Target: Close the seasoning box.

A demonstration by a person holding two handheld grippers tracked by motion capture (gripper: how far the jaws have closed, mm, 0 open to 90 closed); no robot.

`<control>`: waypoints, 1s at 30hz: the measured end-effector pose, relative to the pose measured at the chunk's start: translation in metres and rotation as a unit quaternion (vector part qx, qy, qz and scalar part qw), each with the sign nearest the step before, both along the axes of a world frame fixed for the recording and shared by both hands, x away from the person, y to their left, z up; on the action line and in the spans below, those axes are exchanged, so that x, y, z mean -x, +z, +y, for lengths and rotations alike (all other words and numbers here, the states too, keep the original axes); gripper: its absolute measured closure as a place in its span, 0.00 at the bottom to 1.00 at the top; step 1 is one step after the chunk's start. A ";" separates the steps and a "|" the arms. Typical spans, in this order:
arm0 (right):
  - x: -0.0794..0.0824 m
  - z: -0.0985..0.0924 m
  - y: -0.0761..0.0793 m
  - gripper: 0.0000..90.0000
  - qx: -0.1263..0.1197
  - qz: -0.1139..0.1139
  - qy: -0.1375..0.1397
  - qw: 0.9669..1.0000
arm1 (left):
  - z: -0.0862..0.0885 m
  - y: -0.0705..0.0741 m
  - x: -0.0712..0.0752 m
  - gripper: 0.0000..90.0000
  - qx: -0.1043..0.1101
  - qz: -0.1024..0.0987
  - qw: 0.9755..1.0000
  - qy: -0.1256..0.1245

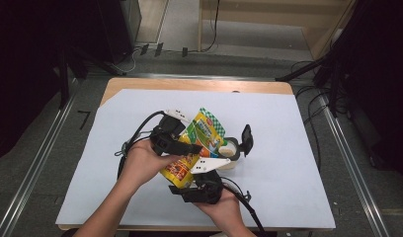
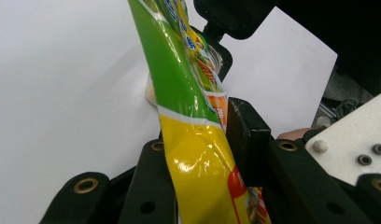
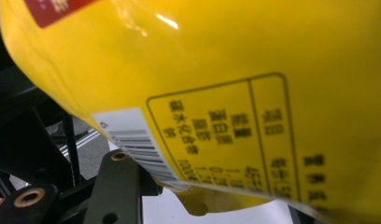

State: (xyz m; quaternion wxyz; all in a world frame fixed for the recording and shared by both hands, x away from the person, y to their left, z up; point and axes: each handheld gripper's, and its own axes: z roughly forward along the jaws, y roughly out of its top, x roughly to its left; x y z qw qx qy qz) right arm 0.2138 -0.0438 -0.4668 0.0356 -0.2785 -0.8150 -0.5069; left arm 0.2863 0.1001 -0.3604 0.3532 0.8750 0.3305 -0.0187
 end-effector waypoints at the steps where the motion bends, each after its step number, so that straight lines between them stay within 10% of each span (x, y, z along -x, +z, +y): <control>1: 0.000 0.000 0.000 0.60 -0.001 0.003 0.000 1.000 | 0.000 0.000 0.000 0.82 0.001 0.001 1.000 0.000; 30: -0.001 0.003 -0.002 0.60 -0.003 0.015 0.000 1.000 | -0.008 -0.005 -0.010 0.83 0.004 0.030 0.999 0.016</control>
